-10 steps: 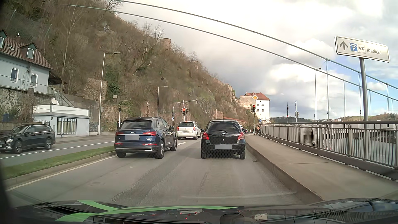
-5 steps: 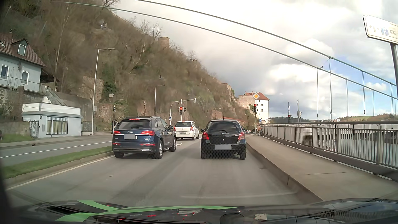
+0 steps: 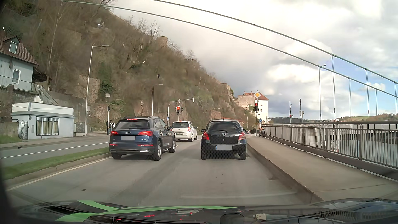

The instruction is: Follow the waypoints while adhering to traffic rules and regulations

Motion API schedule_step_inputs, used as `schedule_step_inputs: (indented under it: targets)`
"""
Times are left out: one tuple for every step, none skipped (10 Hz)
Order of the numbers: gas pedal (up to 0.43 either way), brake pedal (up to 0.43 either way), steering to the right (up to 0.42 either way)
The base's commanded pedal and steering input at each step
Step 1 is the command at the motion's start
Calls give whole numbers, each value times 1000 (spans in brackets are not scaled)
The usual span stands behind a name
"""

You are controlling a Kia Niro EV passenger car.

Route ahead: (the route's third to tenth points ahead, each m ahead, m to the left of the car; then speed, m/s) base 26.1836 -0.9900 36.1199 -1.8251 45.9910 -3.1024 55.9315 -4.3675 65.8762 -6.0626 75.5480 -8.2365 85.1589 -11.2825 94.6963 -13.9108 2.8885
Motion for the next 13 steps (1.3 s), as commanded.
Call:
schedule_step_inputs:
  targets:
    - [0, 0, 12]
    - [0, 0, 13]
    - [0, 0, 13]
    - [0, 0, 13]
    - [0, 0, 12]
    - [0, 0, 13]
    - [0, 0, 13]
    - [0, 0, 13]
    - [0, 0, 13]
    - [0, 0, 13]
    - [0, 0, 13]
    - [0, 0, 13]
    - [0, 0, 13]
